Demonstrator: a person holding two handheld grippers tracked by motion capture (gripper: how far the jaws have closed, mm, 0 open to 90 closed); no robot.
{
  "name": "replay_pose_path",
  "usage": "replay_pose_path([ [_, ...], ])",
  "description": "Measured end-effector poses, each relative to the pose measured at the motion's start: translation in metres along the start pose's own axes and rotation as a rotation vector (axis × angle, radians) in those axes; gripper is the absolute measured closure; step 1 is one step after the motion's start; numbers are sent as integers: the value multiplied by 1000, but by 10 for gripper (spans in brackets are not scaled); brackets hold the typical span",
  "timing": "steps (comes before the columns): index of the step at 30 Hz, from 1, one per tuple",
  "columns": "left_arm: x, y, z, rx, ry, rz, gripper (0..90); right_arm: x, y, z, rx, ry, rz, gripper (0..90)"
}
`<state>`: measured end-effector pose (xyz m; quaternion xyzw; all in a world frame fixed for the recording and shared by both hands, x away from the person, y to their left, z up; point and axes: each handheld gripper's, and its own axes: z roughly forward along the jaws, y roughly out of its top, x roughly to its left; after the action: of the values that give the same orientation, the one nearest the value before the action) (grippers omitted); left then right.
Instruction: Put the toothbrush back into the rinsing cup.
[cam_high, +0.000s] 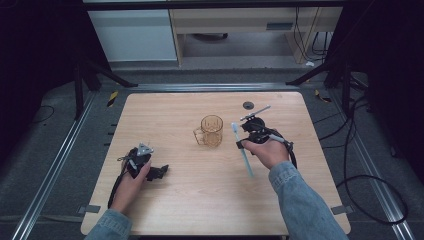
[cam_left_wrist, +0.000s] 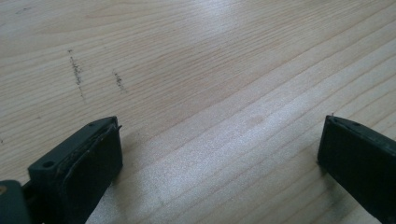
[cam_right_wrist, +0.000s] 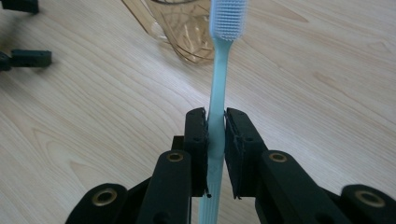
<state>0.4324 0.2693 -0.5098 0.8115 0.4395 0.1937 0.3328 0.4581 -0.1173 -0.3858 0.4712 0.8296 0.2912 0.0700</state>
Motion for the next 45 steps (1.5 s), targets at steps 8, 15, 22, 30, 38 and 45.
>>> replay_pose_path([
  [8, 0, 0, 0, 1, 0, 1, 0, 21, 7, 7, -38, 29, -30, 795],
  [15, 0, 0, 0, -2, 0, 0, 0, 33, 12, 12, -69, 40, -44, 794],
  [22, 0, 0, 0, -1, 0, 1, 0, 40, 15, 16, -100, 57, -51, 795],
  [30, 0, 0, 0, -1, 0, 1, 0, 49, 16, 18, -162, 45, -73, 794],
  [38, 0, 0, 0, -1, 0, -1, 0, 63, 17, 19, -249, 58, -77, 794],
  [45, 0, 0, 0, -1, -1, 0, 0, 69, 17, 18, -344, 54, -90, 794],
])
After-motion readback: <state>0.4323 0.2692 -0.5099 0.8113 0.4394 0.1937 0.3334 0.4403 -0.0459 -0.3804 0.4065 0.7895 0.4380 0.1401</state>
